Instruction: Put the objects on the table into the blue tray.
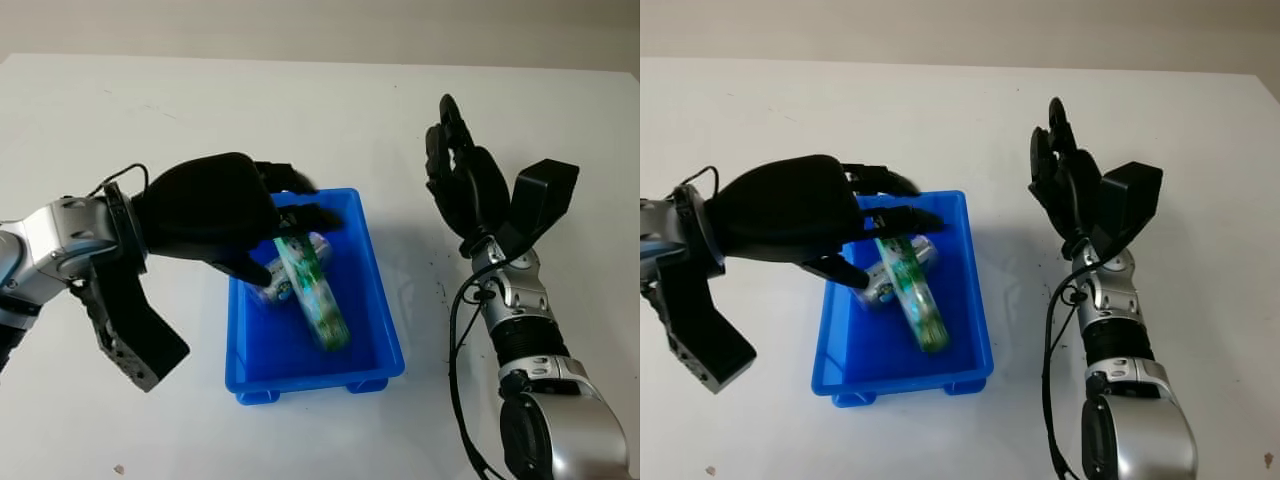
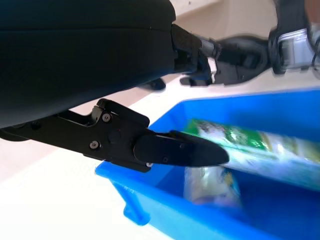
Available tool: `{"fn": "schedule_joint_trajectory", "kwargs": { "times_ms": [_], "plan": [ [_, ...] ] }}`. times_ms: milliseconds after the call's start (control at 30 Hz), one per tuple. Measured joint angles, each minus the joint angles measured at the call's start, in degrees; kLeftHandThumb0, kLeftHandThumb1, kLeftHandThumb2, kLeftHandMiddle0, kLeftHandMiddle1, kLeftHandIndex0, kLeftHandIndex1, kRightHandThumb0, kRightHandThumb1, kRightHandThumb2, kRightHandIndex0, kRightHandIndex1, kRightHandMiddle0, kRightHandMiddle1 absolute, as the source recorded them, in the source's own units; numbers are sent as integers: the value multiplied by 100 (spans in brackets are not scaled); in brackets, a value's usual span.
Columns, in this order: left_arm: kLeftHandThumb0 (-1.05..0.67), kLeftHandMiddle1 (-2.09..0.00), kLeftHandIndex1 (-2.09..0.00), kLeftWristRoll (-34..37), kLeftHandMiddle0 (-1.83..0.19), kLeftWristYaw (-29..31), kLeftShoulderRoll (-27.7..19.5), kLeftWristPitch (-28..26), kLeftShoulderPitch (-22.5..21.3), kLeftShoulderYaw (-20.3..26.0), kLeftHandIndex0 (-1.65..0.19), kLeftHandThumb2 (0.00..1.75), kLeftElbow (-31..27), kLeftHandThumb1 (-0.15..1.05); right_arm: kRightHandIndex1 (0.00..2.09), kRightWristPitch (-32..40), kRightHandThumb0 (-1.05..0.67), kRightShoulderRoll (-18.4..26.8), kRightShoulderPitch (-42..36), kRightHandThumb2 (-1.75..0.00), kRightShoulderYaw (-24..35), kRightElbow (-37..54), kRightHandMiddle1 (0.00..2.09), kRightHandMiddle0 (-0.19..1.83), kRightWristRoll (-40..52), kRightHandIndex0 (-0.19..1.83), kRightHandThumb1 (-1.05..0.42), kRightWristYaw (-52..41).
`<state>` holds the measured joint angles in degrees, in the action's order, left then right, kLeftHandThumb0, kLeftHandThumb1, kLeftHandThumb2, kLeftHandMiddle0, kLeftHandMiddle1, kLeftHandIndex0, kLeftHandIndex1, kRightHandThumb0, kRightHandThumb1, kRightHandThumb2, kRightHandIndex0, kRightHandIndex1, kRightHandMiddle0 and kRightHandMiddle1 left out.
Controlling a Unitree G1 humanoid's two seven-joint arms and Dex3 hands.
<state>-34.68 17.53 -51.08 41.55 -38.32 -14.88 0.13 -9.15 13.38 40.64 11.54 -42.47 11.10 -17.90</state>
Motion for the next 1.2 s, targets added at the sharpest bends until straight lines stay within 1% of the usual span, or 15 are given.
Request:
{"fn": "schedule_joint_trajectory", "kwargs": {
  "times_ms": [100,200,267,300,367,433,500,567,667,800,967,1067,1200],
  "plan": [
    [-64,-2,-5,312,5,17,143,154,-53,73,5,38,140,105,0,1,-66,0,0,-68,-1,3,0,-19,0,-19,-105,8],
    [-62,-2,-3,762,10,183,269,154,-142,183,9,37,253,105,0,1,-66,-1,0,-68,-1,4,0,-19,1,-19,-105,23],
    [-66,-2,-1,1249,15,358,366,-70,-177,302,13,45,318,105,0,1,-66,-3,0,-68,-1,4,0,-19,1,-19,-105,24],
    [-68,-1,-1,1628,17,500,446,-319,-171,391,16,45,339,105,0,1,-66,-4,0,-68,0,4,0,-19,2,-19,-105,27],
    [-75,0,0,2483,19,769,616,-991,-126,623,19,48,356,105,0,1,-67,-11,1,-67,-2,4,0,-19,6,-19,-105,39],
    [-83,-3,-1,3164,17,795,849,-1600,-33,965,17,55,366,105,0,1,-68,-12,0,-66,3,4,0,-19,17,-19,-105,52],
    [-86,-3,-2,3575,18,529,1167,-2258,118,1346,17,61,371,105,0,1,-68,-15,0,-66,3,10,0,-19,32,-19,-105,50],
    [-84,-1,0,4000,19,250,1498,-2809,285,1707,19,66,343,105,0,2,-67,-16,-1,-67,5,16,0,-19,52,-19,-105,35],
    [-82,-1,0,4717,19,-313,2211,-3439,509,2236,19,69,337,105,0,29,-65,-23,-4,-71,3,102,0,-19,66,-19,-105,36],
    [-76,0,0,5062,19,-875,2883,-3839,679,2634,19,72,525,105,0,104,-67,-25,-3,-72,4,275,0,-19,74,-19,-105,99],
    [-77,0,0,5215,19,-1291,3412,-4043,889,2956,19,73,867,105,0,121,-72,-1,-16,-73,-9,474,0,-19,49,-19,-105,48],
    [-79,0,0,5218,19,-1351,3640,-3990,1034,3034,19,70,1105,105,0,165,-74,28,-44,-74,-12,540,0,-19,25,-19,-105,38],
    [-79,0,0,5203,19,-1357,3738,-3840,1056,3099,19,73,1374,105,0,250,-77,49,-60,-74,-32,650,0,-19,-28,-19,-105,60]
  ]
}}
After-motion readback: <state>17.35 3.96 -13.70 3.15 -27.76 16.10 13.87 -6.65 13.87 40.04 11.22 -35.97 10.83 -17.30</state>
